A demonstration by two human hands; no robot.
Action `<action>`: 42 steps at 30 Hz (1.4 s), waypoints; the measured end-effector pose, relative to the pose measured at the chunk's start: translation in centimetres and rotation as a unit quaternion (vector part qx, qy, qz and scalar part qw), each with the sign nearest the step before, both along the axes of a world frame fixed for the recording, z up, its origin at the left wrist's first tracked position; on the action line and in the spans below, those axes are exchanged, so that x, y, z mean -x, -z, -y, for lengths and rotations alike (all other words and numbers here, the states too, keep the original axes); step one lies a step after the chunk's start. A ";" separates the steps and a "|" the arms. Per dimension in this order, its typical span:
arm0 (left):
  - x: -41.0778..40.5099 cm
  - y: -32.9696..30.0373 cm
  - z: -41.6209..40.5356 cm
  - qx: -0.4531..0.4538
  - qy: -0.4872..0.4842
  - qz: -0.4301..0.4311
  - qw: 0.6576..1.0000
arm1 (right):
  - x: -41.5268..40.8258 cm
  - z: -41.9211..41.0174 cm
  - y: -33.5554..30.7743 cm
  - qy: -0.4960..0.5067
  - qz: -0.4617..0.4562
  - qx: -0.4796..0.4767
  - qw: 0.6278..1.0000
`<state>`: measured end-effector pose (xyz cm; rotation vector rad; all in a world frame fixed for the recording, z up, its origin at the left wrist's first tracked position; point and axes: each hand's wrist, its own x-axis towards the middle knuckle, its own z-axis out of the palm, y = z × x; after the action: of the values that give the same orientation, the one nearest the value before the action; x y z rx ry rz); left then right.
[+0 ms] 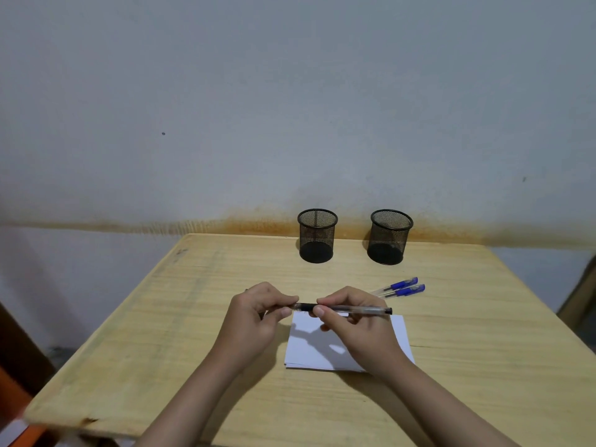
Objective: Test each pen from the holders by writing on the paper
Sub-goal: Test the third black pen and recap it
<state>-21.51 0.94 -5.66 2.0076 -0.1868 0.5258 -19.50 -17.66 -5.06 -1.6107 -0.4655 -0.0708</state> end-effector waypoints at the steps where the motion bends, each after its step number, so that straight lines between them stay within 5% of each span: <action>1: 0.0 0.1 0.1 -0.001 0.003 0.001 1.000 | 0.2 0.0 0.1 0.004 0.005 0.004 1.000; 7: 0.0 0.6 0.6 0.028 0.022 -0.003 0.999 | 0.4 0.3 0.4 0.025 0.021 0.018 0.999; 14: -0.4 0.8 0.0 0.007 0.038 0.012 0.999 | -0.2 1.2 -0.3 -0.154 -0.103 0.037 0.982; 20: 0.1 1.2 -0.5 -0.013 -0.002 -0.027 1.000 | -0.4 -1.1 0.3 -0.114 -0.196 0.036 0.973; 24: 0.3 1.8 -4.4 -0.121 -0.084 -0.075 0.986 | -1.2 -3.1 0.7 -0.079 -0.221 0.049 0.971; 31: 0.9 4.8 -9.9 -0.282 -0.132 -0.218 0.925 | -3.7 -7.1 1.3 -0.036 -0.192 0.142 0.970; 42: 0.7 6.2 -10.5 -0.299 -0.145 -0.190 0.924 | -6.3 -9.8 1.3 -0.026 -0.149 0.296 0.943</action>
<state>-22.26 11.45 -11.85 2.7169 0.2219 0.2610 -13.18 -7.89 -6.40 -2.1527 -0.3043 0.3835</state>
